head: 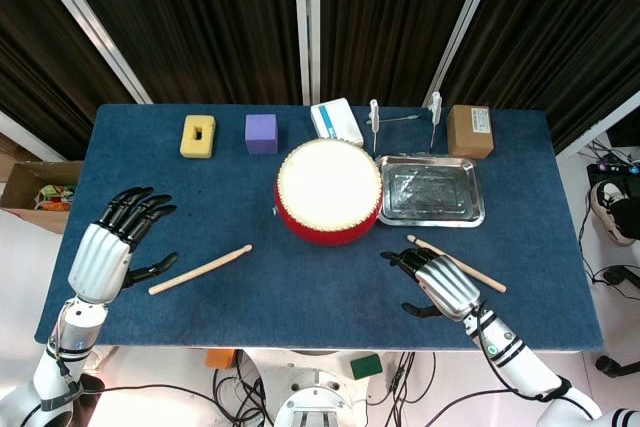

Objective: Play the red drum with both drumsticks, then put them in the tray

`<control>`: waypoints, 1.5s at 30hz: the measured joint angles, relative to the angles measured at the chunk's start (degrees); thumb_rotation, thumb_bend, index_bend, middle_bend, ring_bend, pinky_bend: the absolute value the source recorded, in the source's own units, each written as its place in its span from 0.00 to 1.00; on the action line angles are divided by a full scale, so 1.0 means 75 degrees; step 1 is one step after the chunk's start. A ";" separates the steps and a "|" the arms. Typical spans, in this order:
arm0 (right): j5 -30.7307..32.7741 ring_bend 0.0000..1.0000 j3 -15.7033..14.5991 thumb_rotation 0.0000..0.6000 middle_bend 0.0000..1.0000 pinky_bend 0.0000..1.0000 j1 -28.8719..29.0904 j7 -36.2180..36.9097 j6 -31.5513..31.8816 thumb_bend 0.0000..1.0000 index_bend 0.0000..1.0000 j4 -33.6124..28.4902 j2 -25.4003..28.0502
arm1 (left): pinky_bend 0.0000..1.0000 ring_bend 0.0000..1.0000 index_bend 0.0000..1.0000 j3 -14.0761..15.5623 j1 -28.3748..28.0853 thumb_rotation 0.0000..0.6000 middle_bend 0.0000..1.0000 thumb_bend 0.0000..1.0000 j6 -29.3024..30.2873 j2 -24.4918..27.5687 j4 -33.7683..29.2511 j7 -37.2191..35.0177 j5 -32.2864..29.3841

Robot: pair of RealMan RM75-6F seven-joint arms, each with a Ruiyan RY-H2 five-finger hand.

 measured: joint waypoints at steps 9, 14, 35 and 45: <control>-0.0137 0.23 -0.0111 1.00 0.36 0.32 -0.0433 0.0303 0.1213 0.21 0.24 0.0240 0.0228 | 0.20 0.15 0.27 0.0162 0.0118 1.00 0.22 0.14 -0.0562 0.0194 -0.0161 0.0107 -0.0870; -0.0078 0.24 -0.0154 1.00 0.37 0.32 -0.1136 0.0570 0.2563 0.21 0.25 0.0337 0.0918 | 0.20 0.15 0.32 0.0294 0.0150 1.00 0.22 0.16 -0.1412 0.0285 -0.0531 0.0085 -0.1751; 0.0557 0.24 0.0186 1.00 0.36 0.32 -0.1465 0.0684 0.2743 0.21 0.25 0.0477 0.1533 | 0.07 0.08 0.42 -0.0041 -0.1225 1.00 0.19 0.24 -0.3891 -0.1986 -0.0714 0.3742 -0.5169; 0.0677 0.24 0.0237 1.00 0.35 0.32 -0.1487 0.0729 0.2689 0.21 0.25 0.0567 0.1437 | 0.07 0.06 0.42 -0.0088 -0.1372 1.00 0.19 0.30 -0.3724 -0.2864 0.0043 0.4099 -0.5797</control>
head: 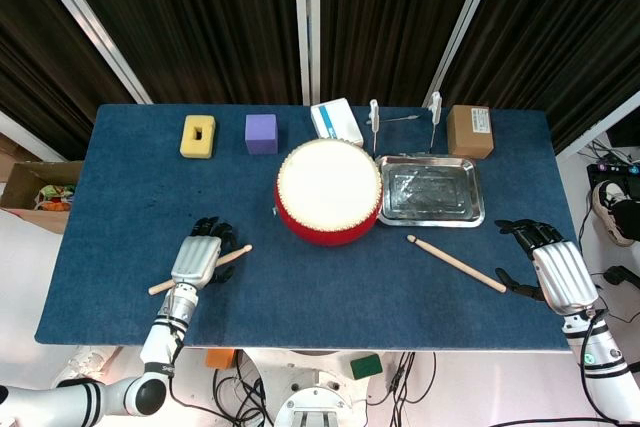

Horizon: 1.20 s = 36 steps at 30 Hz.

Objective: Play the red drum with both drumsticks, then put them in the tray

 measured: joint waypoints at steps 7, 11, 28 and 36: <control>0.0063 0.24 -0.0007 1.00 0.35 0.32 -0.0052 0.0084 -0.0014 0.22 0.25 0.0092 -0.0045 | 0.07 0.06 0.43 0.0057 0.0043 1.00 0.19 0.32 0.0165 -0.0100 0.0201 0.0098 -0.0169; 0.0060 0.24 -0.0026 1.00 0.35 0.32 -0.0072 0.0119 -0.0030 0.22 0.25 0.0140 -0.0087 | 0.07 0.06 0.45 0.0132 0.0059 1.00 0.19 0.34 0.0151 -0.0091 0.0237 0.0133 -0.0197; 0.0101 0.24 -0.0033 1.00 0.35 0.32 -0.0275 0.0344 0.0185 0.21 0.25 0.0191 -0.0018 | 0.14 0.15 0.60 -0.0019 0.0380 1.00 0.33 0.54 0.0900 -0.0376 0.0615 -0.2320 0.0952; 0.0145 0.24 -0.0123 1.00 0.35 0.32 -0.0268 0.0524 -0.0094 0.22 0.25 0.0191 -0.0017 | 0.29 0.22 0.59 -0.0244 0.0818 1.00 0.39 0.56 0.1760 -0.0539 0.1283 -0.6079 0.1911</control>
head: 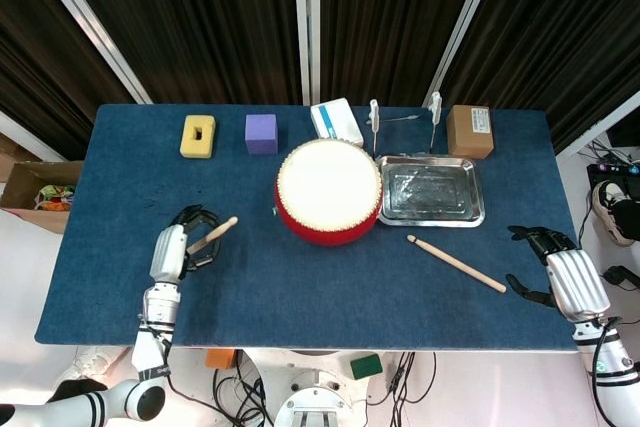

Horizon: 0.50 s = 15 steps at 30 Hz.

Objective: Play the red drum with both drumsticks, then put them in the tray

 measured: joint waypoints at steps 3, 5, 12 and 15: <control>0.0105 0.24 -0.0075 1.00 0.35 0.32 0.0010 0.0053 -0.0229 0.22 0.25 0.0055 -0.0115 | 0.34 0.24 0.58 -0.0123 0.0137 1.00 0.40 0.56 0.0158 -0.0190 0.0435 -0.1561 0.0129; 0.0182 0.24 -0.0093 1.00 0.35 0.32 0.0002 0.0039 -0.0283 0.22 0.25 0.0105 -0.0191 | 0.34 0.25 0.58 -0.0233 0.0228 1.00 0.41 0.56 0.0219 -0.0336 0.0742 -0.2645 0.0158; 0.0230 0.24 -0.0100 1.00 0.35 0.32 -0.0033 -0.0174 -0.0320 0.22 0.25 0.0007 -0.0210 | 0.34 0.25 0.57 -0.0689 0.0504 1.00 0.41 0.56 0.0151 -0.0698 0.1420 -0.5864 0.0039; 0.0245 0.24 -0.0085 1.00 0.35 0.32 -0.0048 -0.0248 -0.0312 0.22 0.25 -0.0067 -0.0198 | 0.34 0.25 0.57 -0.0857 0.0612 1.00 0.41 0.56 -0.0026 -0.0726 0.1510 -0.6944 -0.0027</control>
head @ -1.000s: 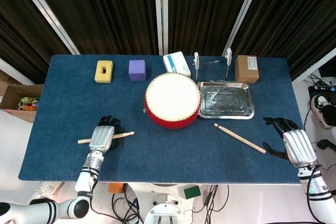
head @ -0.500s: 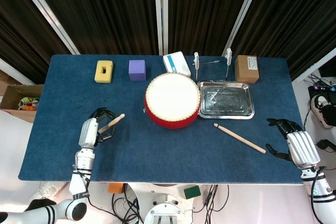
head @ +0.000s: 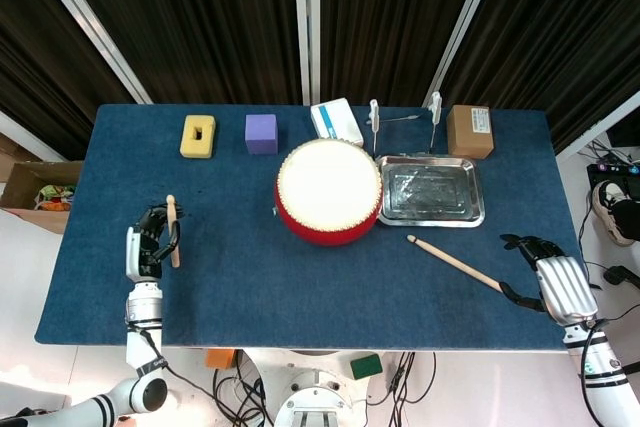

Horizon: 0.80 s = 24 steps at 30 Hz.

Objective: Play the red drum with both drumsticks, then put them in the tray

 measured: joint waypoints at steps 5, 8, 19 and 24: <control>0.0024 0.24 0.0018 1.00 0.36 0.32 -0.0018 -0.0068 -0.0002 0.22 0.25 -0.0067 0.0000 | 0.34 0.28 0.52 -0.0165 0.0144 1.00 0.41 0.56 -0.0391 0.0115 -0.0067 -0.1152 -0.0030; 0.0036 0.24 0.0029 1.00 0.36 0.32 -0.0032 -0.0100 0.0009 0.22 0.25 -0.0082 0.0004 | 0.40 0.35 0.46 -0.0211 0.0183 0.98 0.42 0.56 -0.0560 0.0255 -0.0190 -0.1486 0.0003; 0.0087 0.24 -0.0076 1.00 0.36 0.32 0.0006 -0.0807 -0.0339 0.22 0.25 -0.0112 -0.0026 | 0.54 0.51 0.41 -0.0373 0.0249 0.93 0.50 0.56 -0.0587 0.0445 -0.0518 -0.1531 0.0010; 0.0111 0.24 -0.0068 1.00 0.36 0.32 -0.0001 -0.0708 -0.0327 0.22 0.25 -0.0131 -0.0067 | 0.56 0.54 0.43 -0.0378 0.0263 0.95 0.54 0.53 -0.0666 0.0480 -0.0573 -0.1560 -0.0019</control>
